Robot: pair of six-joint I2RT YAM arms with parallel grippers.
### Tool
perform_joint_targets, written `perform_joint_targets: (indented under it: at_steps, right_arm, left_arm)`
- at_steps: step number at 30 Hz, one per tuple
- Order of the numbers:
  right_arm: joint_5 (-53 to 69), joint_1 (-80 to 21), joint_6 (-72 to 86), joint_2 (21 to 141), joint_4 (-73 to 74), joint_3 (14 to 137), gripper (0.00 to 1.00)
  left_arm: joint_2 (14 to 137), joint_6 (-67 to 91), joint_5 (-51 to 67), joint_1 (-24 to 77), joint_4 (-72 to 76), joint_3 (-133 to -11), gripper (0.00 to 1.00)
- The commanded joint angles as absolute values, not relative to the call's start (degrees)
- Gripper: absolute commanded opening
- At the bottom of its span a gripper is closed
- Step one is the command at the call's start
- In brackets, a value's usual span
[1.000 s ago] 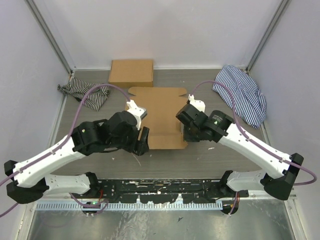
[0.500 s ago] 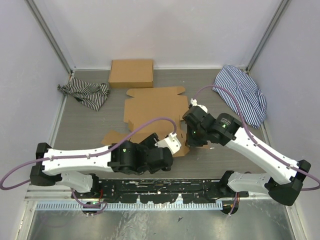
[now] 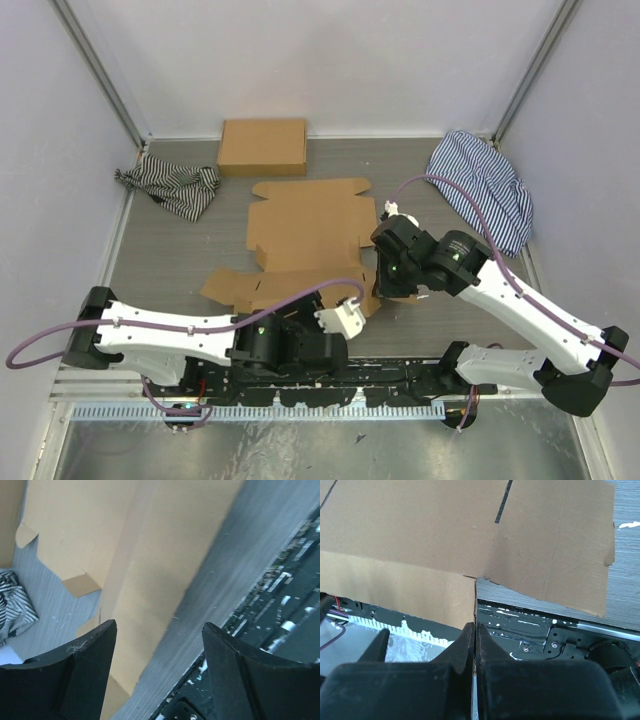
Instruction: Fold the paper box
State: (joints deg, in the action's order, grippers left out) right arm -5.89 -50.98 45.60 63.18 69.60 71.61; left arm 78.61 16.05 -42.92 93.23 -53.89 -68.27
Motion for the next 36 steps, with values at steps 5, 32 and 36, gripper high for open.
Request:
perform_joint_targets:
  at_steps: [5, 32, 36]
  right_arm:
    - [-5.62, -50.88, 46.2, 61.76, 69.63, 72.01, 0.03]
    - [-5.27, -50.88, 46.63, 60.77, 70.46, 72.58, 0.09]
    - [-5.19, -50.89, 46.57, 60.83, 70.4, 72.6, 0.1]
  left_arm:
    - [76.28, 18.16, -44.73, 96.68, -50.05, -66.22, 0.76]
    - [78.24, 23.78, -49.14, 91.27, -49.63, -62.48, 0.6]
    - [77.03, 23.23, -48.73, 90.99, -48.77, -61.76, 0.58]
